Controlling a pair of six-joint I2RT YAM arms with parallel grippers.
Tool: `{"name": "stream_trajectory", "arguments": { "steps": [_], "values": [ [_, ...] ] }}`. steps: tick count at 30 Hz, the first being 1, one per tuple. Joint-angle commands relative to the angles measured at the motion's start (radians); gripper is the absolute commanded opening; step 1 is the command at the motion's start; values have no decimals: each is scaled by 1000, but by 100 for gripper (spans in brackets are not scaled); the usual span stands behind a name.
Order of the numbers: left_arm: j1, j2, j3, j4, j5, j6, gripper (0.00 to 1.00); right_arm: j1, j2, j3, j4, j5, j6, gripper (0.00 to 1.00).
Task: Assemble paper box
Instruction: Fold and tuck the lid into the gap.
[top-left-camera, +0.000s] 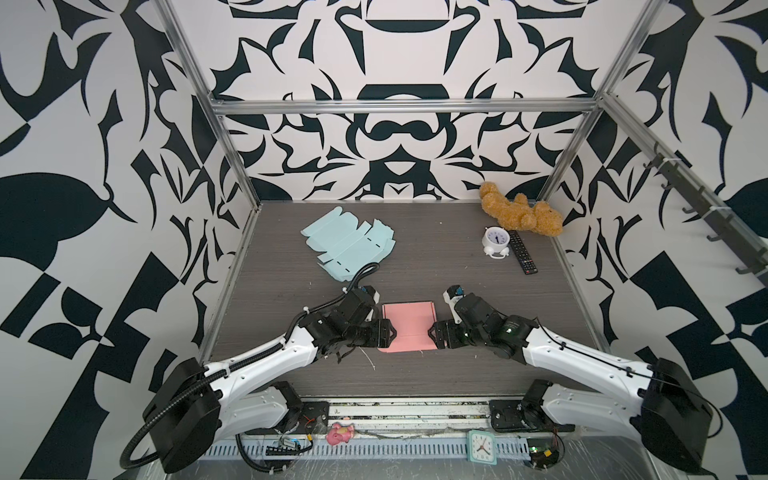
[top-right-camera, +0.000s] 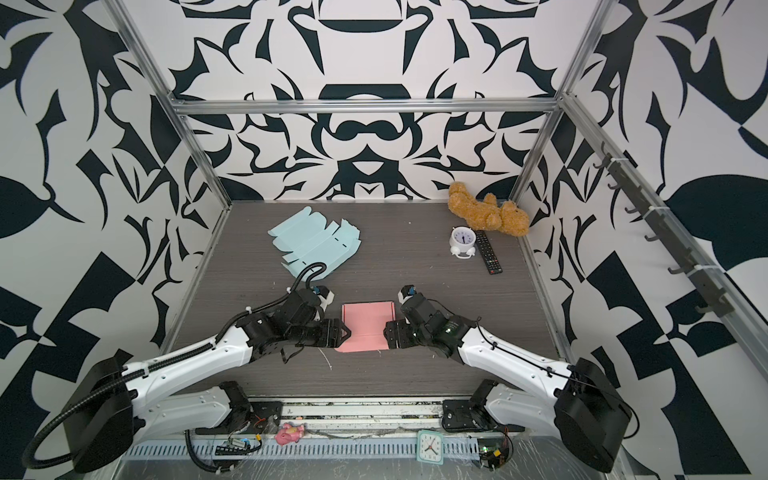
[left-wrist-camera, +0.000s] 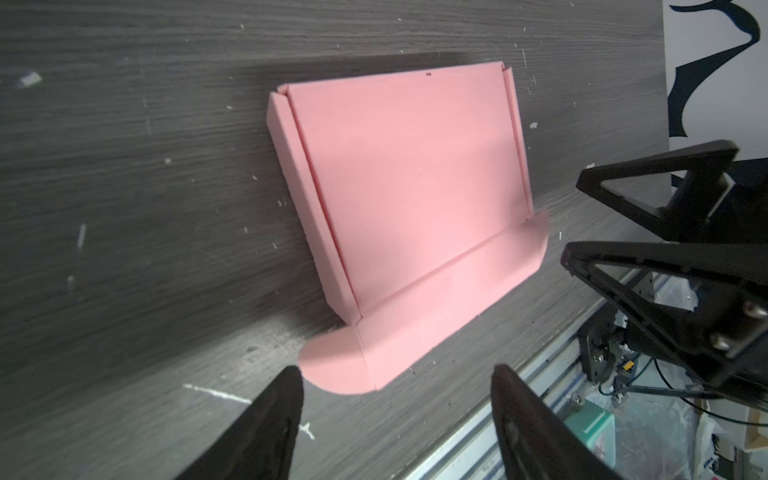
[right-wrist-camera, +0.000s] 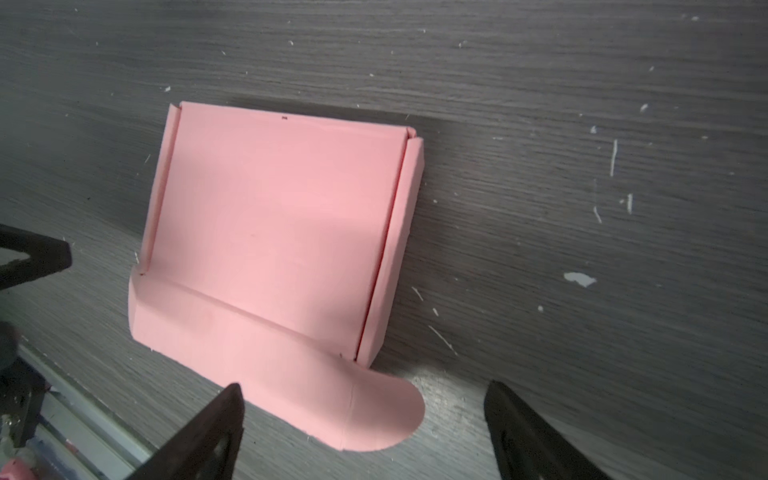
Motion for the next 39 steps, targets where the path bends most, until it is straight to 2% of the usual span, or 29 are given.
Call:
{"name": "stream_trajectory", "arguments": {
  "steps": [1,7,15,39],
  "values": [
    [-39,-32,-17,-72,-56,-53,74,29,-13,24,-60,24,17,92],
    [-89,-21,-23,-65,-79,-87,74,82,-11,33,-56,41,43,91],
    [-94,3,-42,5,-58,-107,74,131,26,53,-38,58,55,91],
    [-94,100,-48,90,-27,-106,70,166,101,48,26,50,65,90]
  ]
}}
